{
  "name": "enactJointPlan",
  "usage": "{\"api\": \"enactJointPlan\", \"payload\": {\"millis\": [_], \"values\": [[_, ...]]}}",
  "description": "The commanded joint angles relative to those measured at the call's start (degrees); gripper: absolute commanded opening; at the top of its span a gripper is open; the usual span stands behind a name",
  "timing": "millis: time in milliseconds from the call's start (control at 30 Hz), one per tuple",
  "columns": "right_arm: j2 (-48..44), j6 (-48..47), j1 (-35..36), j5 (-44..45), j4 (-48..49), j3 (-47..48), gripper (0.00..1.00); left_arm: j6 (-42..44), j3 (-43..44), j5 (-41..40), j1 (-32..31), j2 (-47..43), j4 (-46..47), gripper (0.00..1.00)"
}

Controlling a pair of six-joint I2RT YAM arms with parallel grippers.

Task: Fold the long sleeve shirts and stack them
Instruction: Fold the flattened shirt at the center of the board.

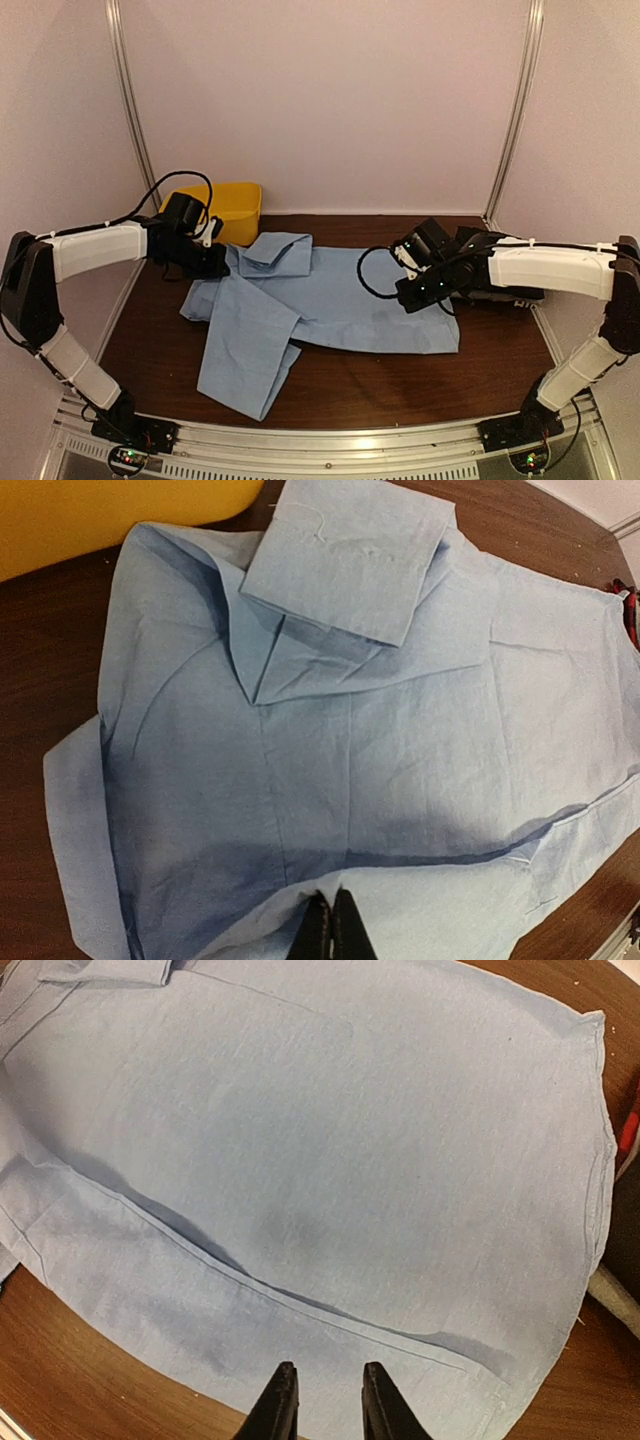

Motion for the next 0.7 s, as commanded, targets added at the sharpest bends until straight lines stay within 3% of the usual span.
{"api": "enactJointPlan", "payload": {"millis": [0, 367, 667], "values": [[0.6, 0.7, 0.8, -2.7, 2.7, -1.3, 0.24, 0.8, 1.1, -0.5, 0.6, 0.4, 0.0, 0.0], [5.4, 1.0, 2.2, -4.2, 4.0, -0.3, 0.24, -0.3, -7.8, -2.5, 0.6, -5.0, -1.3, 0.01], [10.2, 0.9, 5.5, -4.1, 4.0, 3.6, 0.24, -0.4, -9.3, -4.3, 0.6, -3.8, -1.3, 0.2]]}}
